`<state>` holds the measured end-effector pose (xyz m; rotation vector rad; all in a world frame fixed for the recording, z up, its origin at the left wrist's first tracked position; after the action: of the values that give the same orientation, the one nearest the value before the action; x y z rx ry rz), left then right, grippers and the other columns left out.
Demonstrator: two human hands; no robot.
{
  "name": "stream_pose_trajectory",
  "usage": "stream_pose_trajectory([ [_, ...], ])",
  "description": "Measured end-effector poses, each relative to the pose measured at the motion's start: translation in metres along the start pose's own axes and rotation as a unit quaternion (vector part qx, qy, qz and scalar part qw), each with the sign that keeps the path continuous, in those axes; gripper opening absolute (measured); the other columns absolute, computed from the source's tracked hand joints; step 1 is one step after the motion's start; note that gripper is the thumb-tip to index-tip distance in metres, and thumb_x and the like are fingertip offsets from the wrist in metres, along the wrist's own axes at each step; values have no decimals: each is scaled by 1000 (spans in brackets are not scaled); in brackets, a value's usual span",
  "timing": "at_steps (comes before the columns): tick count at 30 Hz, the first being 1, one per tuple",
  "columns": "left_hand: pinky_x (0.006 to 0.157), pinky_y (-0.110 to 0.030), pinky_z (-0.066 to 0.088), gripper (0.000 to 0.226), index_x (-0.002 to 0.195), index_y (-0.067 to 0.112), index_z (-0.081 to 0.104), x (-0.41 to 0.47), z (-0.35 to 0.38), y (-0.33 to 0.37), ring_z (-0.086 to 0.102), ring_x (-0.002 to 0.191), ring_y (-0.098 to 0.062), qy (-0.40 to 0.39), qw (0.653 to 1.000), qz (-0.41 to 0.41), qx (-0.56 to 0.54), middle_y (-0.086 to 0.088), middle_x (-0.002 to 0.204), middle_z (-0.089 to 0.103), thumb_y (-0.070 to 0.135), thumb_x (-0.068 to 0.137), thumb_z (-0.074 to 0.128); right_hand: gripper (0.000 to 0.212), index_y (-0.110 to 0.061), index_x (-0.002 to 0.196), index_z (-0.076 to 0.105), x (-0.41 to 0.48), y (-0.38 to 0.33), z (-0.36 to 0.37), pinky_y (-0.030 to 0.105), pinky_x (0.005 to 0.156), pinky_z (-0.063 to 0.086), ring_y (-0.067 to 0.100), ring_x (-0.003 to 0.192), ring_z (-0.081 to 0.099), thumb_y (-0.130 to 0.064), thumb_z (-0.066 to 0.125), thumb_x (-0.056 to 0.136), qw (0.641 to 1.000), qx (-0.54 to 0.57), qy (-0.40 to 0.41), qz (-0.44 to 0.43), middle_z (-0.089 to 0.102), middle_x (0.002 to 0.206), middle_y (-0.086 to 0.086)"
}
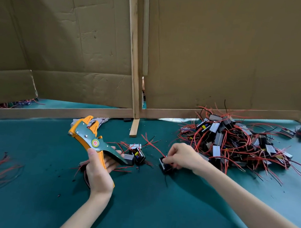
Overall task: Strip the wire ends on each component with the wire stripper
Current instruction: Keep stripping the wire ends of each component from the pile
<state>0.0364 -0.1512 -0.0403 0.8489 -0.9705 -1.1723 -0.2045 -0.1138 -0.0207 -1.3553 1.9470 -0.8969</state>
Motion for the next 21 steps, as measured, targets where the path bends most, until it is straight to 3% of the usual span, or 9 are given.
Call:
stream_pose_trajectory([
  [3, 78, -43, 55, 77, 97, 2, 63, -6, 8, 0, 69, 87, -36, -62, 998, 0, -7, -24, 91, 71, 68, 82, 26, 22, -9, 75, 57, -9, 9, 1, 23, 48, 52, 15, 45, 61, -16, 77, 82, 998, 61, 4, -2, 64, 58, 3],
  [5, 69, -37, 58, 77, 95, 2, 63, -10, 13, 0, 70, 79, -32, -104, 994, -12, -12, -20, 83, 72, 69, 77, 29, 15, -12, 75, 58, -14, 8, -8, 27, 50, 54, 14, 46, 62, -10, 68, 87, 996, 54, 51, -45, 64, 62, 1],
  [7, 69, -37, 58, 79, 97, -1, 63, -14, 17, -2, 70, 78, -33, -139, 990, -22, -12, -21, 84, 71, 68, 78, 28, 23, -17, 77, 61, -20, 5, -15, 27, 53, 54, 13, 51, 61, 1, 57, 89, 991, 47, 69, -105, 64, 66, -5],
  [11, 72, -40, 58, 86, 102, -10, 60, -23, 21, -2, 68, 82, -40, -188, 981, -40, -4, -29, 90, 68, 67, 79, 28, 48, -19, 93, 69, -31, 6, -18, 22, 67, 52, 8, 69, 62, 20, 44, 82, 985, 66, -24, -157, 66, 95, -6],
  [14, 67, -34, 57, 85, 103, -12, 60, -26, 22, -1, 68, 82, -42, -208, 977, -43, 7, -30, 89, 68, 64, 83, 26, 47, -17, 102, 72, -33, 9, -11, 22, 79, 52, 5, 81, 62, 21, 52, 82, 978, 25, -101, -181, 64, 107, 0],
  [17, 66, -34, 57, 85, 104, -13, 59, -29, 23, 1, 68, 83, -43, -216, 975, -43, 16, -31, 90, 67, 63, 84, 26, 23, -10, 99, 76, -32, 11, -6, 22, 82, 51, 11, 82, 62, 5, 71, 83, 974, 8, -96, -206, 67, 105, 6],
  [19, 67, -35, 57, 86, 105, -13, 59, -29, 22, 2, 68, 83, -43, -216, 975, -43, 22, -31, 91, 67, 64, 83, 27, 14, -9, 95, 77, -30, 10, -7, 24, 80, 51, 15, 79, 64, -1, 71, 85, 975, 25, -65, -212, 69, 95, 8],
  [21, 69, -36, 58, 85, 105, -13, 59, -30, 22, 1, 67, 84, -44, -216, 975, -47, 25, -32, 92, 67, 63, 84, 26, 15, -13, 91, 77, -31, 10, -6, 18, 76, 48, 5, 73, 62, -3, 67, 89, 976, 64, -61, -200, 70, 83, 0],
])
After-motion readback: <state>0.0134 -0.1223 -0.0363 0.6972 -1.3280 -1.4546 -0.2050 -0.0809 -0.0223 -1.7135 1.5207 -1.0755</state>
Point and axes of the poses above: each hand's wrist, its own x-axis towards the middle knuckle, its own z-axis out of the palm, y = z × x, the point moved 4 cm from there along x, towards the middle knuckle
